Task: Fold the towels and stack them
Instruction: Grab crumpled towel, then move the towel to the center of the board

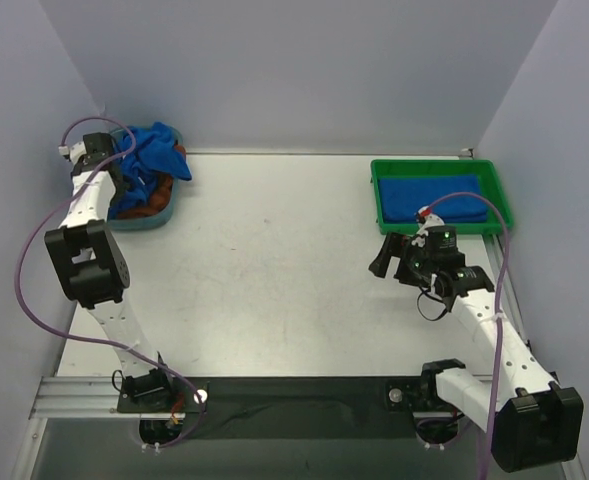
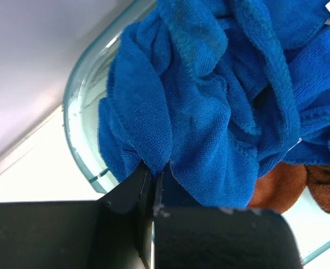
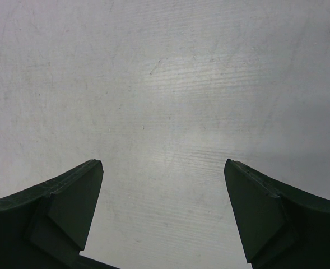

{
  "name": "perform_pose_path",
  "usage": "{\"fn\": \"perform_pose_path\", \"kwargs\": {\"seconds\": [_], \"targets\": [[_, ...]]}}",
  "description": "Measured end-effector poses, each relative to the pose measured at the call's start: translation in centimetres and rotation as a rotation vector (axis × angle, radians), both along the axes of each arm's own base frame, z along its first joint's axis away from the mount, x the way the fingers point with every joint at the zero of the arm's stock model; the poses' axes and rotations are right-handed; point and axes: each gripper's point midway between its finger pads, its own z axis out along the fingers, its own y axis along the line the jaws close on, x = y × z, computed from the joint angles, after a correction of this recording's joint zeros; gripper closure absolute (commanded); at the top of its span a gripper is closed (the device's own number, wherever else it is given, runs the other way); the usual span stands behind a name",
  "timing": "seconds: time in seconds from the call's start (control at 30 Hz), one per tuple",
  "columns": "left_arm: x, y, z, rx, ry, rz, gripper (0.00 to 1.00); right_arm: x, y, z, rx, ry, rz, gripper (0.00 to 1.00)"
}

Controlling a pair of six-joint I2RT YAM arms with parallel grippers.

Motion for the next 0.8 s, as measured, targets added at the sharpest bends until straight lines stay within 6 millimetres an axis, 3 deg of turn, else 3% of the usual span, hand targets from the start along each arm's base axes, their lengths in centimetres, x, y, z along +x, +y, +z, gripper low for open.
{"fn": "perform_pose_path", "kwargs": {"seconds": [0.1,0.2,0.33,0.4,0.5,0.6,0.73,0.8], "targets": [[-0.4,0.1,1.3,0.031,0.008,-0.008,1.0,-0.1,0.1,0.5,0.009,-0.017,0.005,0.06],[-0.5,0.7,5.5,0.105,-0.02,0.0,1.0,-0.2,0.3,0.9,0.022,-0.031,0.007,0.06],[0.5,0.5,15.7,0.222,-0.184,0.019,1.0,-0.2,0.4,1.5,0.034,-0.05,0.001,0.07],[0.5,-1.0,21.4,0.283,-0.284,0.007,1.0,-0.3,0.4,1.8,0.038,-0.066,0.001,0.06],[0.3,-6.6,29.5,0.332,-0.452,-0.091,1.0,-0.5,0.4,2.7,0.044,-0.1,0.001,0.07],[-0.2,-14.8,34.6,0.306,-0.589,-0.279,1.0,-0.7,0.3,3.4,0.048,-0.126,0.001,0.07],[-1.7,-25.8,37.9,0.218,-0.706,-0.583,1.0,-1.6,0.3,3.8,0.047,-0.13,0.009,0.07],[-2.7,-29.4,38.3,0.174,-0.729,-0.699,1.0,-1.9,0.3,4.1,0.048,-0.14,0.009,0.07]]}}
